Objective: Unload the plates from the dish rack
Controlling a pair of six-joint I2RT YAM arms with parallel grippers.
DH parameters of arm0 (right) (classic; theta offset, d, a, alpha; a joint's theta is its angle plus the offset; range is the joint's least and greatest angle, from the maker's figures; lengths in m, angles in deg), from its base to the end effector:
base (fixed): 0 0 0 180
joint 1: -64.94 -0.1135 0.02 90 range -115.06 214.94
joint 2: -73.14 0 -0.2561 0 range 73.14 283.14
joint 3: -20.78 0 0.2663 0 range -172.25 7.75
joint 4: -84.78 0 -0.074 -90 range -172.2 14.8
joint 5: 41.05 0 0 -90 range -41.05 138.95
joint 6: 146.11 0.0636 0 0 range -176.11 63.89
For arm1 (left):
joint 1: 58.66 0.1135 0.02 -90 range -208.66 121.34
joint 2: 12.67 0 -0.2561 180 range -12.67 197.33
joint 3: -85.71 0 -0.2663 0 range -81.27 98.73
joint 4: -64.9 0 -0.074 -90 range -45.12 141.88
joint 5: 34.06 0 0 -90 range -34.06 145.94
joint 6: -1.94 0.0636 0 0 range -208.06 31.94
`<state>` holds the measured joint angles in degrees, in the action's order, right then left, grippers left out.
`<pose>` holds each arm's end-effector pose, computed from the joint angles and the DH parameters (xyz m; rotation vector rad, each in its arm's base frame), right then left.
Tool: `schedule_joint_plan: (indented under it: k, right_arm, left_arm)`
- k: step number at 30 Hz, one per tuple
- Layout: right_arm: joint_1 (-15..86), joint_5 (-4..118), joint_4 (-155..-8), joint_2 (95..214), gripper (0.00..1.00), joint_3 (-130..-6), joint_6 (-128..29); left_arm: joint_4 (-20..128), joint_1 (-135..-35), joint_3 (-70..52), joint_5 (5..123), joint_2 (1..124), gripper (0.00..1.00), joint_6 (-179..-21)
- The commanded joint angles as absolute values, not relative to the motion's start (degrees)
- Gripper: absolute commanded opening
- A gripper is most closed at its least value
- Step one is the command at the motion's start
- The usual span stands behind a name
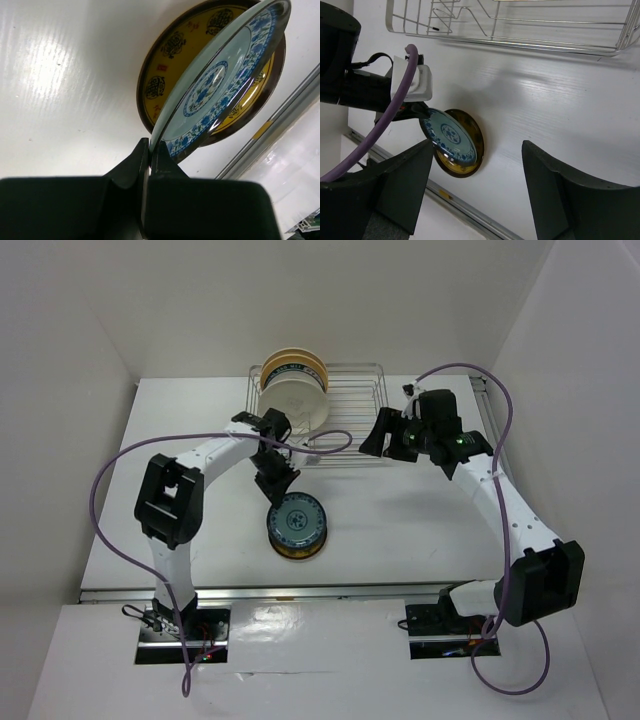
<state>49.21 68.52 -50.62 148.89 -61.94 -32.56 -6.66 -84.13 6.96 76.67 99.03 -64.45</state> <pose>0.3093 0.1093 0.3123 -0.0375 2.2894 0.7477 0.3470 -0.1902 0.1710 1.2639 2.6772 -0.5447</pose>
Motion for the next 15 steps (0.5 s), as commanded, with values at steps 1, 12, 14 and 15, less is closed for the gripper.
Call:
schedule_joint_plan:
  k: [1, 12, 14, 15]
  right_arm:
    - [49.0, 70.4, -52.8, 146.9, 0.78, -61.5, -32.7]
    - [49.0, 70.4, -52.8, 148.6, 0.78, -62.1, -34.5]
    - [49.0, 69.8, -52.8, 148.6, 0.78, -62.1, -34.5]
    - [49.0, 69.8, -52.8, 148.6, 0.78, -62.1, -34.5]
  left_arm:
    - [-8.9, -84.7, 9.9, 73.3, 101.0, 0.10, -64.2]
    - [-12.7, -84.7, 11.7, 74.2, 101.1, 0.71, -62.5]
    - [-12.7, -84.7, 11.7, 74.2, 100.5, 0.69, -62.5]
    - [-12.7, -84.7, 11.7, 74.2, 99.9, 0.69, -62.5]
